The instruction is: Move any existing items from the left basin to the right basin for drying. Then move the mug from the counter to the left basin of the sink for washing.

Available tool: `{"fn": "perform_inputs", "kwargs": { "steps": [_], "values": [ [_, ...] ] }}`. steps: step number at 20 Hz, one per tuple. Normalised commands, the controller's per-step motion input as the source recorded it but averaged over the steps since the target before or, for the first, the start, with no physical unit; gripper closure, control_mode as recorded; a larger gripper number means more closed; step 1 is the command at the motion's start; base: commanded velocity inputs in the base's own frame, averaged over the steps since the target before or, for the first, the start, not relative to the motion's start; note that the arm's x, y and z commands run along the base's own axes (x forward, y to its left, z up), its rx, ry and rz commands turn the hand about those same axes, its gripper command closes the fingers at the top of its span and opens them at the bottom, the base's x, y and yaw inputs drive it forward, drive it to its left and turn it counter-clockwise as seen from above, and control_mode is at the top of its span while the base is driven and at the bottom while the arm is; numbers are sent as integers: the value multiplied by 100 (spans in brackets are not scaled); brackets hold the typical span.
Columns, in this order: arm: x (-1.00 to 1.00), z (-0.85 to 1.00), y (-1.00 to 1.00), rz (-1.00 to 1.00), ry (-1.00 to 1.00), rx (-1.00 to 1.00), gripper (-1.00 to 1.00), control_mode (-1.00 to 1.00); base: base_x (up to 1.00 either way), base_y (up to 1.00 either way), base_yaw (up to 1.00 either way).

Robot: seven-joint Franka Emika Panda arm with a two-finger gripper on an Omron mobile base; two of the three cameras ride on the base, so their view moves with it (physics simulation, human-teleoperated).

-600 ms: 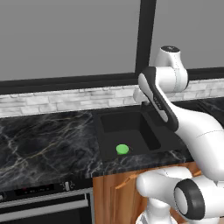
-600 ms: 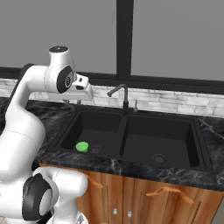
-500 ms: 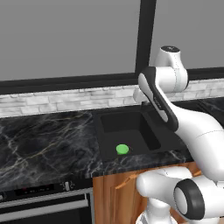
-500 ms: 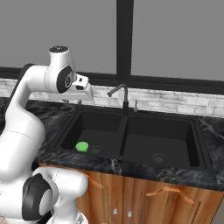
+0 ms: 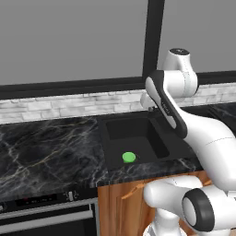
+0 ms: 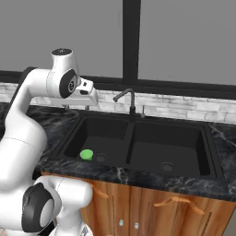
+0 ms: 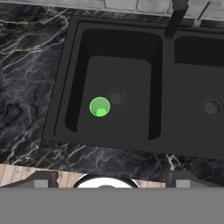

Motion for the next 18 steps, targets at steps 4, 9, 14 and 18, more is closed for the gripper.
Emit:
{"fn": "perform_inputs", "kwargs": {
  "steps": [4, 9, 14, 18],
  "values": [
    [0, 0, 0, 0, 0, 0, -100, 100, 2, -27, 0],
    [0, 0, 0, 0, 0, 0, -100, 100, -22, -82, 2],
    [0, 0, 0, 0, 0, 0, -100, 100, -9, -70, 0],
    [0, 0, 0, 0, 0, 0, -100, 100, 0, -58, 0]
  ]
}}
